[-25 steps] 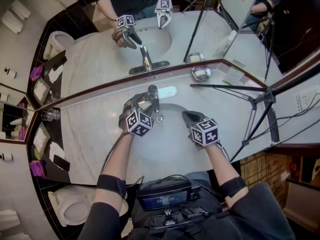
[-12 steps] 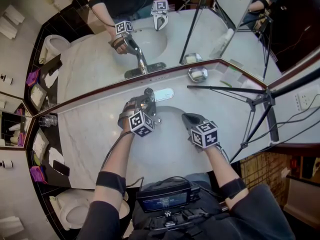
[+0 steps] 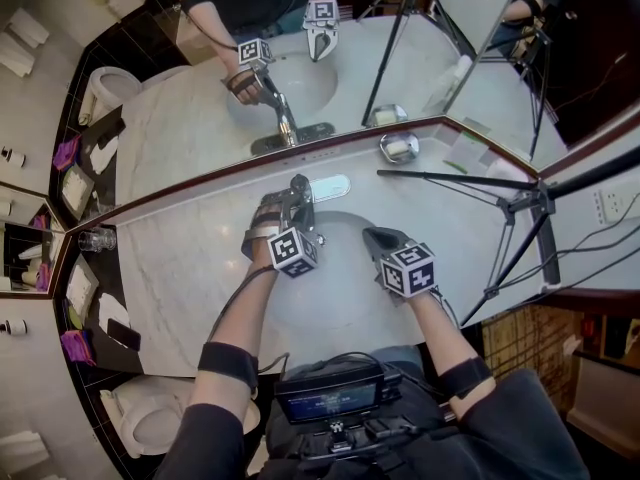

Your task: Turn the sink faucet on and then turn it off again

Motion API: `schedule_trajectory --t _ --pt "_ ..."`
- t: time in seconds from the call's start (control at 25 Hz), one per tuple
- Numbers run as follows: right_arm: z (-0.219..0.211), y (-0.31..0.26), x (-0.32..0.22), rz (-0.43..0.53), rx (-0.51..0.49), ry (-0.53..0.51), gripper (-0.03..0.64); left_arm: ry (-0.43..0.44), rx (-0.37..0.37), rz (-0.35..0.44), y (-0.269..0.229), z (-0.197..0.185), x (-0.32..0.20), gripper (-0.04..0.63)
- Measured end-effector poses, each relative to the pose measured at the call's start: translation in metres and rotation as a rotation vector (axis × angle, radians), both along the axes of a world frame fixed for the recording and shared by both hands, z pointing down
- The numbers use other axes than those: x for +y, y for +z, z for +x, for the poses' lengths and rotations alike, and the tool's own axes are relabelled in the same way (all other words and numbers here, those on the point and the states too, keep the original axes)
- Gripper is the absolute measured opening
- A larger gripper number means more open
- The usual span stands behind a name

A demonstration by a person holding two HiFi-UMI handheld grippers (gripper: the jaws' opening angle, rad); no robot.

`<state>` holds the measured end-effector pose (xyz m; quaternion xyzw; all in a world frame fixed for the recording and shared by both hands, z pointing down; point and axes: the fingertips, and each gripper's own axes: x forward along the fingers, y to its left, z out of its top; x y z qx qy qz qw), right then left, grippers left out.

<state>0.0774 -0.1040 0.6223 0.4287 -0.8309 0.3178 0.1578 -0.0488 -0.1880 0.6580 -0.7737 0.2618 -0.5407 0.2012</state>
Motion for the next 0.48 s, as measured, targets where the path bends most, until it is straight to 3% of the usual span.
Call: schedule_trajectory --t 0.48 --pt "-0.007 0.002 0.002 -0.005 -0.005 -0.009 0.017 -0.009 0.017 -0.006 0.004 -0.001 0.013 0.121"
